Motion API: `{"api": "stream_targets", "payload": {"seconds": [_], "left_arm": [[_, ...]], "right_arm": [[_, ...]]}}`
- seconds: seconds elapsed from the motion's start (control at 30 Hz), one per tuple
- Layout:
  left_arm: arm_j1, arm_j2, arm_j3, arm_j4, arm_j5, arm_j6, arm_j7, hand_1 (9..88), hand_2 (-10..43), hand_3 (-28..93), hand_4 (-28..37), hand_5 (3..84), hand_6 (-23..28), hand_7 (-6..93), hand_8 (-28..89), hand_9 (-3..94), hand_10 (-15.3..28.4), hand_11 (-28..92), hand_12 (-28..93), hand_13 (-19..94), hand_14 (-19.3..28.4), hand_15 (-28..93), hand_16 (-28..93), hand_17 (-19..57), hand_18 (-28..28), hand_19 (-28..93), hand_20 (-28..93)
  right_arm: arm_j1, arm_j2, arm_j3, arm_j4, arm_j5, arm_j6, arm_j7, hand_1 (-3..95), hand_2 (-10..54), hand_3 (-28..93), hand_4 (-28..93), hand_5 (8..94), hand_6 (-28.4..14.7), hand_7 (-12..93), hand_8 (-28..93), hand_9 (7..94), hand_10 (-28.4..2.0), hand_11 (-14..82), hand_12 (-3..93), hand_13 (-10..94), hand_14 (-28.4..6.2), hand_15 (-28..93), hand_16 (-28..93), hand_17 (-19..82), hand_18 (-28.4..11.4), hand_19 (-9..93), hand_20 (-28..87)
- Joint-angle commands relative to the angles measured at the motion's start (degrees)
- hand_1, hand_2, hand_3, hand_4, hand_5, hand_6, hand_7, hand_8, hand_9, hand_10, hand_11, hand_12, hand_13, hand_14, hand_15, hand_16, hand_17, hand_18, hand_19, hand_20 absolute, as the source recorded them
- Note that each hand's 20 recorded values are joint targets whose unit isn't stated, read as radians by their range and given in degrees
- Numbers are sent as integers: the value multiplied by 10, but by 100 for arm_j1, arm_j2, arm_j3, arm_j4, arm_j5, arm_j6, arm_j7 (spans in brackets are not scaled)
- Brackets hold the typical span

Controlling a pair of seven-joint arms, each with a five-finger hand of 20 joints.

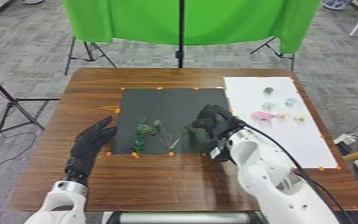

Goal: Arrange flowers

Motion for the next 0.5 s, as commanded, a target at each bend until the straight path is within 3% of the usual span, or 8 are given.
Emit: {"api": "stream_targets", "payload": {"seconds": [0.03, 0.5], "left_arm": [[27, -33, 30, 29, 11, -41, -43, 213, -11, 655, -256, 409, 33, 76, -65, 450, 130, 147, 123, 347, 147, 99, 27, 71, 124, 57, 212], [46, -41, 22, 24, 3, -37, -26, 214, -11, 657, -257, 409, 33, 76, -66, 449, 130, 147, 122, 346, 147, 99, 27, 71, 123, 56, 212]], "right_arm": [[136, -91, -37, 305, -276, -236, 107, 184, 108, 705, 105, 675, -6, 123, -73, 901, -130, 469, 277, 937, -43, 665, 306, 706, -137, 932, 666], [126, -51, 88, 308, -296, -205, 362, 190, 107, 701, 110, 683, -13, 120, -73, 904, -131, 467, 277, 937, -45, 666, 305, 704, -139, 932, 668]]}}
